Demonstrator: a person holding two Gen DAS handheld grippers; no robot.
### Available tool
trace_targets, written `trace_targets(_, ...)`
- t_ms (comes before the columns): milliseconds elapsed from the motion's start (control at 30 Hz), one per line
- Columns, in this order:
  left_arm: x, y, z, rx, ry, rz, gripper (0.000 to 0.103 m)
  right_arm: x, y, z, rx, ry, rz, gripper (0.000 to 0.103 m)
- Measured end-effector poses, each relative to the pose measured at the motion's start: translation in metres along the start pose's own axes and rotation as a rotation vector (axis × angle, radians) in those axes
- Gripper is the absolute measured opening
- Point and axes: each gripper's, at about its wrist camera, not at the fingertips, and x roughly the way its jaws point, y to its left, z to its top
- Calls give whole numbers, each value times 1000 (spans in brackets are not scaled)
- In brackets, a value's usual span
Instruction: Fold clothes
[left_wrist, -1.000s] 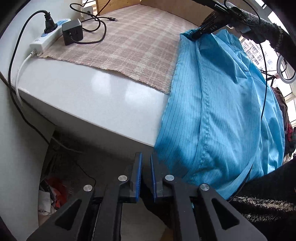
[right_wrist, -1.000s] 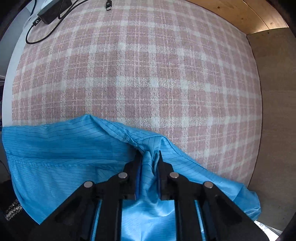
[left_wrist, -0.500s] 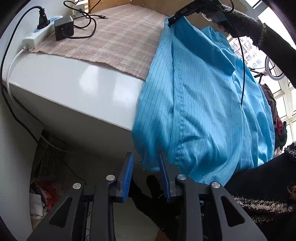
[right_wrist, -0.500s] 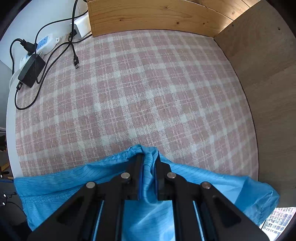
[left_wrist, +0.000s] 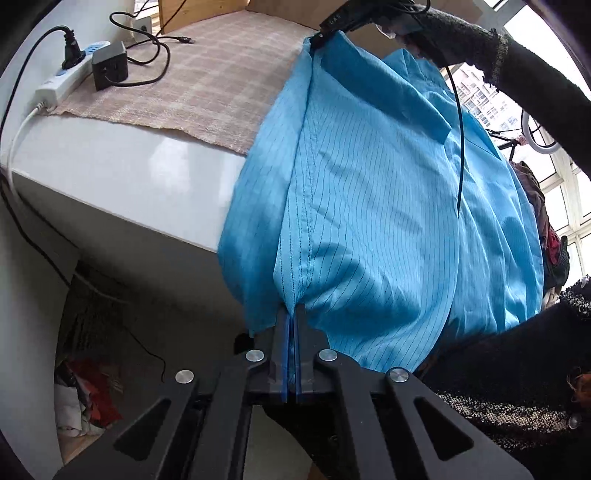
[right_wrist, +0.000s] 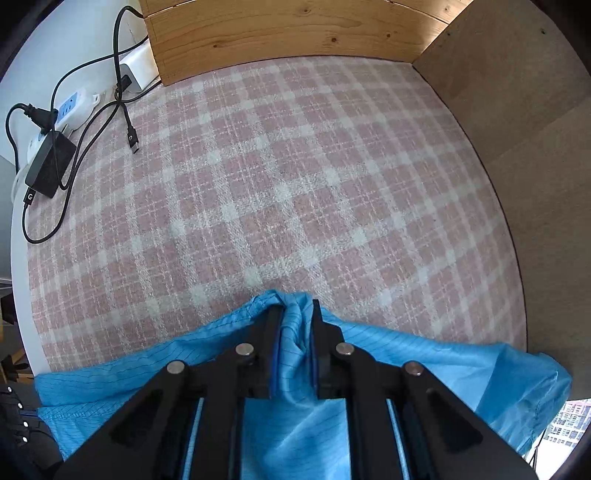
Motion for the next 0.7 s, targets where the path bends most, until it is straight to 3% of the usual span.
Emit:
trace_targets(67,-3,9,-2,-24,15,36,2,0,0,-2,-8,9,20,28)
trace_targets(133,5,9,-4,-11,81,60,5,-7,2,-8,-40,19,16,33)
trace_targets(200,3,4,-3,33,120,105,10,-31,2,-18,-97,-8,17,37)
trace_targets(333,-29,4,18,63,99,177,7,-101,-28,-42,-89,-118,109,46)
trace_targets(400,-47,-6,45,109,53,193,7,-131,-49,-55,-22,-192,160,48)
trace_targets(467,-53,-19,86,155,2,156,10,-158,-75,-72,63,-266,224,60)
trace_targets(500,-53,-26,109,178,-25,129,11,-163,-93,-84,119,-292,246,60)
trace_targets(600,-29,-66,184,258,-91,84,16,-144,-148,-121,323,-289,178,60)
trace_targets(700,4,-81,241,259,-114,69,16,-108,-208,-157,525,-254,135,60)
